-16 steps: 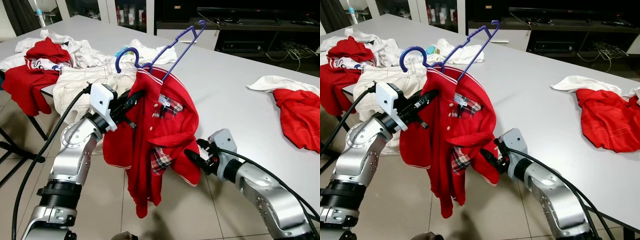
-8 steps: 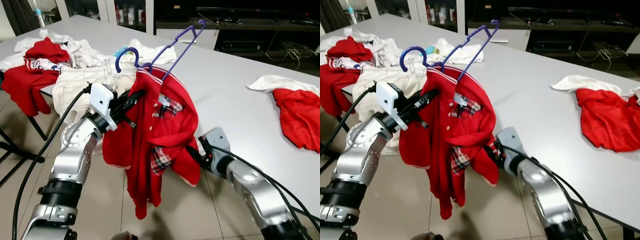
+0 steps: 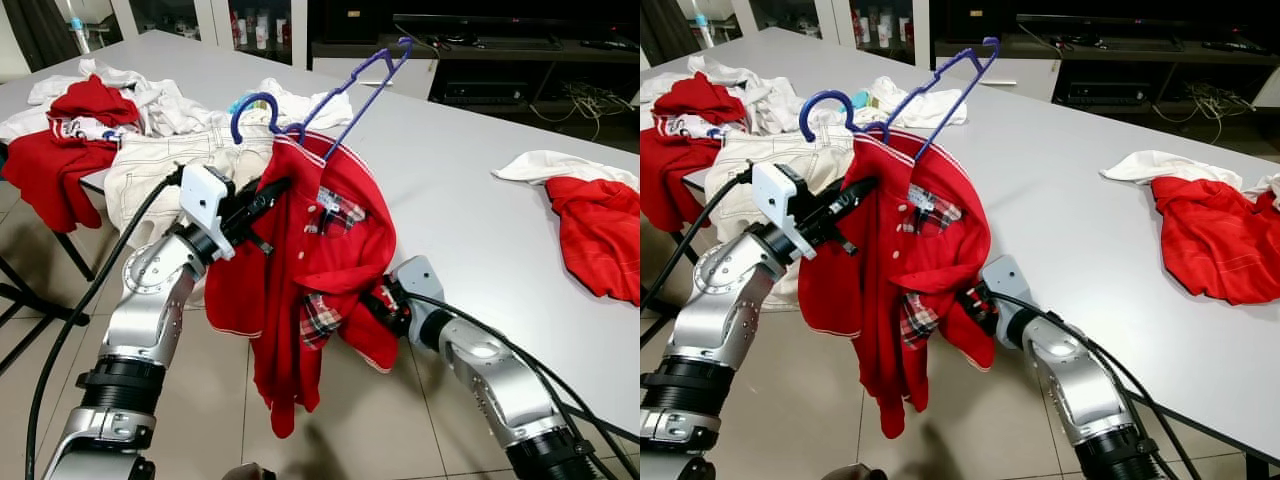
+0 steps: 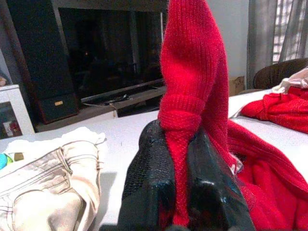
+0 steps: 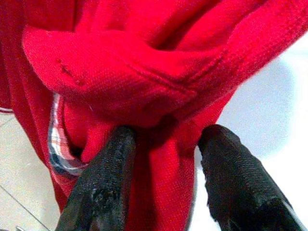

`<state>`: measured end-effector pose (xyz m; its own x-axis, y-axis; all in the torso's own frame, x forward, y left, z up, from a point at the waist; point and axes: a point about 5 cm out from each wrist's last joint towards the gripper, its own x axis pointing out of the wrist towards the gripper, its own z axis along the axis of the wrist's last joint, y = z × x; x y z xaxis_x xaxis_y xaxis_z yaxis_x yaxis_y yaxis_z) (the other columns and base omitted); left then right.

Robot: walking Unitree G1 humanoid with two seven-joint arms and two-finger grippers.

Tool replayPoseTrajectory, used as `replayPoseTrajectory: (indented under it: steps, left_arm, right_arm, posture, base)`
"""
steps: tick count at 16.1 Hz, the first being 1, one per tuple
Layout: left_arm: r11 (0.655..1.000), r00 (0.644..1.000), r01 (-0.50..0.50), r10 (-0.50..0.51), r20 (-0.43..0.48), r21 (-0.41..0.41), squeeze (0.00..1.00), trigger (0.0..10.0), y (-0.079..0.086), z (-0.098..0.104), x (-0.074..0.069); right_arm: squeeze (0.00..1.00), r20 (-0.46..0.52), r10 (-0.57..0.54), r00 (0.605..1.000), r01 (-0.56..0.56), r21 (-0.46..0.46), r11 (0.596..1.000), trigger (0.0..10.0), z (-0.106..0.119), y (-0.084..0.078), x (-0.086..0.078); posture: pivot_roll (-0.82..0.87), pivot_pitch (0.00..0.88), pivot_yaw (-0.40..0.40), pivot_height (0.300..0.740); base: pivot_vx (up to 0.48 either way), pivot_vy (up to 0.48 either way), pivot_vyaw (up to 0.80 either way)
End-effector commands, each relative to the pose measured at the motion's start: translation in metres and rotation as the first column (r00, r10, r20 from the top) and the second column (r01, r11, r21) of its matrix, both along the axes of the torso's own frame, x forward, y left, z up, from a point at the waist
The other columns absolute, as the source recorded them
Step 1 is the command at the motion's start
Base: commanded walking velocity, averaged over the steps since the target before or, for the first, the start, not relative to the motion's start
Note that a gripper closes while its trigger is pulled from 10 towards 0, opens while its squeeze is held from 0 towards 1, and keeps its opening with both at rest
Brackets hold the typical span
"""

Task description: Hang hanger

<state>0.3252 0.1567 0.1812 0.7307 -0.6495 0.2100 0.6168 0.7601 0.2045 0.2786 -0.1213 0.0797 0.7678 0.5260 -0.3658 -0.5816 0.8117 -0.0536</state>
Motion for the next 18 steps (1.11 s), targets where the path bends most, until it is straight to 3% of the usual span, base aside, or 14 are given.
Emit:
replayPoseTrajectory:
  steps: [1, 7, 16, 18]
  left_arm:
    - [1.0, 0.998, -0.002, 0.003, 0.069, -0.011, 0.0, 10.0, 0.0, 0.016, 0.003]
    - [1.0, 0.997, 0.002, -0.001, 0.073, -0.013, 0.0, 10.0, -0.002, 0.016, 0.004]
    - [1.0, 0.997, -0.001, 0.002, 0.077, -0.015, 0.0, 10.0, -0.002, 0.017, 0.003]
    - [1.0, 0.997, 0.0, 0.001, 0.077, -0.015, 0.0, 10.0, -0.002, 0.016, 0.003]
  right_arm:
    - [0.0, 0.027, 0.005, 1.0, -0.005, 0.026, 1.0, 0.0, 0.006, 0.0, 0.001]
    - [0.0, 0.006, -0.102, 0.995, 0.101, 0.096, 0.99, 0.0, 0.007, -0.011, 0.008]
    - [0.0, 0.012, -0.132, 0.991, 0.128, 0.181, 0.975, 0.0, 0.015, -0.019, 0.005]
    - [0.0, 0.032, -0.192, 0.981, 0.18, 0.217, 0.959, 0.0, 0.026, -0.029, 0.011]
  posture:
    - [-0.07, 0.0, -0.001, 0.74]
    - [-0.07, 0.0, 0.0, 0.74]
    - [-0.08, 0.0, -0.003, 0.74]
    - [-0.08, 0.0, -0.001, 0.74]
  base:
    - [0.0, 0.0, 0.0]
    - [0.0, 0.0, 0.0]
    - [0.0, 0.0, 0.0]
    - [0.0, 0.0, 0.0]
